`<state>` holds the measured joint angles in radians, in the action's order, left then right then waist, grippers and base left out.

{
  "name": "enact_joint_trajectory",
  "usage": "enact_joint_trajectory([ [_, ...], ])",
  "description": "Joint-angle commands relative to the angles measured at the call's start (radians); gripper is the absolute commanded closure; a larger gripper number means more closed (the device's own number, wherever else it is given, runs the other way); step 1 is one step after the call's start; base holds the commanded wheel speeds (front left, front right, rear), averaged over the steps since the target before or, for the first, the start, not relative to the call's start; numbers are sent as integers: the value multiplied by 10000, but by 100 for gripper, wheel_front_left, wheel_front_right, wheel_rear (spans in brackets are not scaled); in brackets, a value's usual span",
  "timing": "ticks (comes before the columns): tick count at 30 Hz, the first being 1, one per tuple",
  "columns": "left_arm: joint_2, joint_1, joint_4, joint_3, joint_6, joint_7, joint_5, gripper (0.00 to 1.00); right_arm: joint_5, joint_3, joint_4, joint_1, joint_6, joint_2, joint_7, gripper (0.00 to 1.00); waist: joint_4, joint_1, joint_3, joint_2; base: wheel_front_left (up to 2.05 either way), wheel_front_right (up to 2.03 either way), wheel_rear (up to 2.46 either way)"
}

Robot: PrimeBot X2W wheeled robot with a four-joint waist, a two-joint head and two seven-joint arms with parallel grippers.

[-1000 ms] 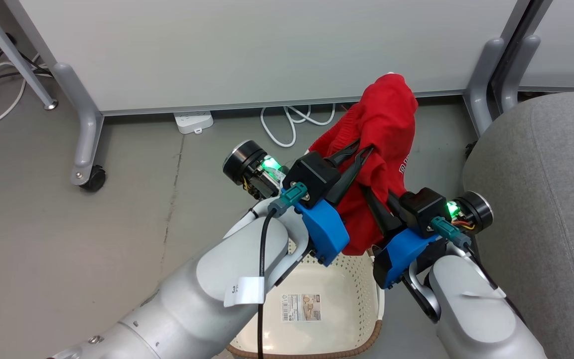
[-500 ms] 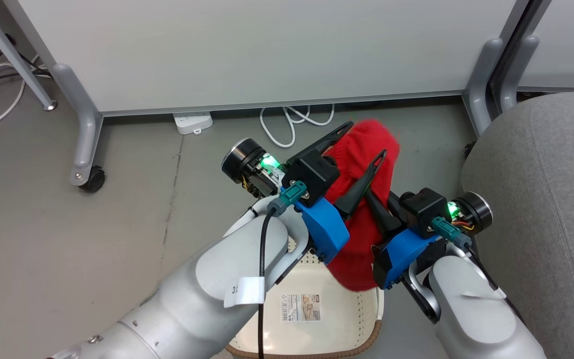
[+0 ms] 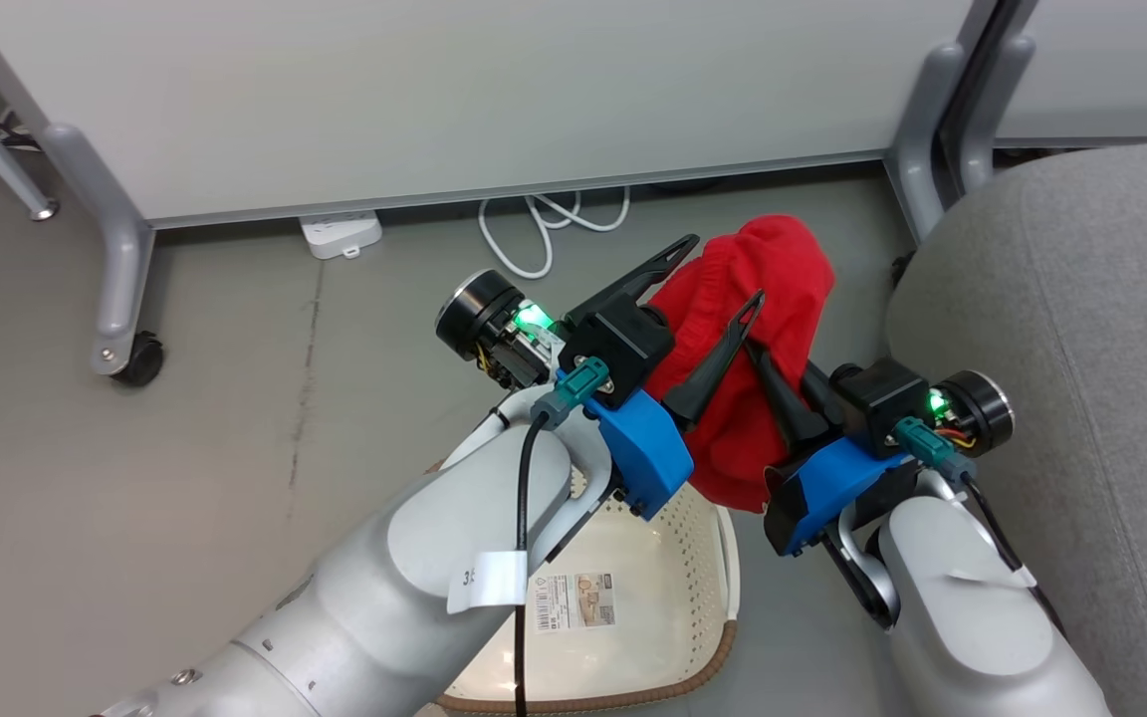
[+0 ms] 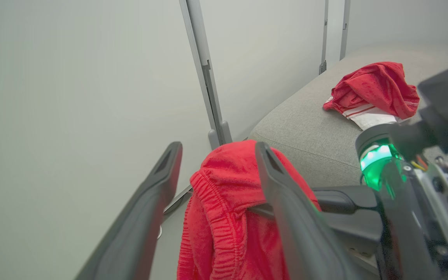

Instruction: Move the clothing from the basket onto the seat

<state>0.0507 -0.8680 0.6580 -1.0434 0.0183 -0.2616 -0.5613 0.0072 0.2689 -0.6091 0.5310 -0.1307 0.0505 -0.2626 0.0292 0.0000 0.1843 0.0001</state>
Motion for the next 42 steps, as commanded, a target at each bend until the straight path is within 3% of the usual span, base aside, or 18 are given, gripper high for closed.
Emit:
enact_joint_trajectory([
  [1, -4, 3, 18, 71, -2, -50, 88, 0, -82, -90, 100, 13, -1, -3, -35, 100, -172, 0, 103, -1, 0, 0, 0],
  [23, 1, 96, -150, -127, 240, -50, 698, 0, -323, -2344, 1610, -355, -1, 162, -35, 100, -2592, 0, 931, -1, 0, 0, 0],
  [42, 5, 365, -303, -768, 333, -50, 685, 0, -236, -3788, 2703, -1546, -1, 231, -35, 100, -4000, 0, 1152, -1, 0, 0, 0],
])
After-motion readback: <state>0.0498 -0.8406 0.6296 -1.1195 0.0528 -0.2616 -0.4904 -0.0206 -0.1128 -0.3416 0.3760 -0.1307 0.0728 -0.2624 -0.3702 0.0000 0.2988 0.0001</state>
